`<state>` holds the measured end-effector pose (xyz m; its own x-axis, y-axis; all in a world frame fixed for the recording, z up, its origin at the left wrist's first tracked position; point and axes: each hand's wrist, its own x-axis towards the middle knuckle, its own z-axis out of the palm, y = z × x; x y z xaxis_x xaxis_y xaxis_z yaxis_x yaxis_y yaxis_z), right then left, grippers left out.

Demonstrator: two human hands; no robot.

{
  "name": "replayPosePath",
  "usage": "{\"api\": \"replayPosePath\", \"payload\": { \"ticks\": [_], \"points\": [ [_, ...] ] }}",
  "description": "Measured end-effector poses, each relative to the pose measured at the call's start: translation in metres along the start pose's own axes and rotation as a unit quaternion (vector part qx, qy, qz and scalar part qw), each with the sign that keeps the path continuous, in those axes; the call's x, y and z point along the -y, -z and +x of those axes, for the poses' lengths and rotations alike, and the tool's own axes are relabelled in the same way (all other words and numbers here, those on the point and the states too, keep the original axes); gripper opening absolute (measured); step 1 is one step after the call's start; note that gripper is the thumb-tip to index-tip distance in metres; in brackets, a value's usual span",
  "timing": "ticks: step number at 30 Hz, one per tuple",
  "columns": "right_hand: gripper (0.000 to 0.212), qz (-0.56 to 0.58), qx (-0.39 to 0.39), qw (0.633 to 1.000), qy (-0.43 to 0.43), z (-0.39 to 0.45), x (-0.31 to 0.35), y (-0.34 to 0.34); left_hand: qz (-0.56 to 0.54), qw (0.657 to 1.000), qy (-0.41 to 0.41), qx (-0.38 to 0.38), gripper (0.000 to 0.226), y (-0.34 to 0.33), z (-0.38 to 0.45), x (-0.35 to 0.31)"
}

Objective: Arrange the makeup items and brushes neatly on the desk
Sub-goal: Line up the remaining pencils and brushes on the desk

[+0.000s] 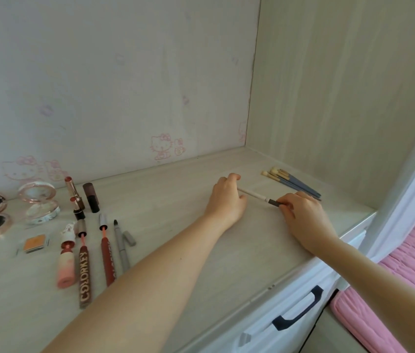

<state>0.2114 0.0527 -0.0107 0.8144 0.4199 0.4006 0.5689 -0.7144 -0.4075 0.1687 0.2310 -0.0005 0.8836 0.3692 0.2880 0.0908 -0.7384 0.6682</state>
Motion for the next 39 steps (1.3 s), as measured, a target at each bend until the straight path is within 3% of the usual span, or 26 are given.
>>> {"api": "replayPosePath", "payload": {
  "ticks": [4, 12, 20, 30, 39],
  "points": [
    [0.015, 0.095, -0.014, 0.995, -0.032, -0.007, 0.018, 0.008, -0.048, 0.997, 0.009, -0.063, 0.036, 0.025, -0.012, -0.003],
    [0.020, 0.243, -0.018, 0.969, -0.039, -0.024, 0.075, 0.028, -0.095, 0.991, -0.004, -0.099, 0.004, 0.093, -0.054, 0.011],
    [0.020, 0.274, 0.043, 0.961, 0.020, -0.051, 0.155, 0.026, -0.131, 0.986, 0.009, -0.105, 0.012, 0.175, -0.117, 0.042],
    [0.020, 0.292, 0.134, 0.942, 0.097, -0.084, 0.247, 0.000, -0.183, 0.970, 0.031, -0.156, 0.007, 0.255, -0.200, 0.087],
    [0.021, 0.320, 0.187, 0.920, 0.125, -0.112, 0.307, -0.041, -0.104, 0.975, 0.050, -0.189, 0.003, 0.298, -0.265, 0.133]
  ]
}}
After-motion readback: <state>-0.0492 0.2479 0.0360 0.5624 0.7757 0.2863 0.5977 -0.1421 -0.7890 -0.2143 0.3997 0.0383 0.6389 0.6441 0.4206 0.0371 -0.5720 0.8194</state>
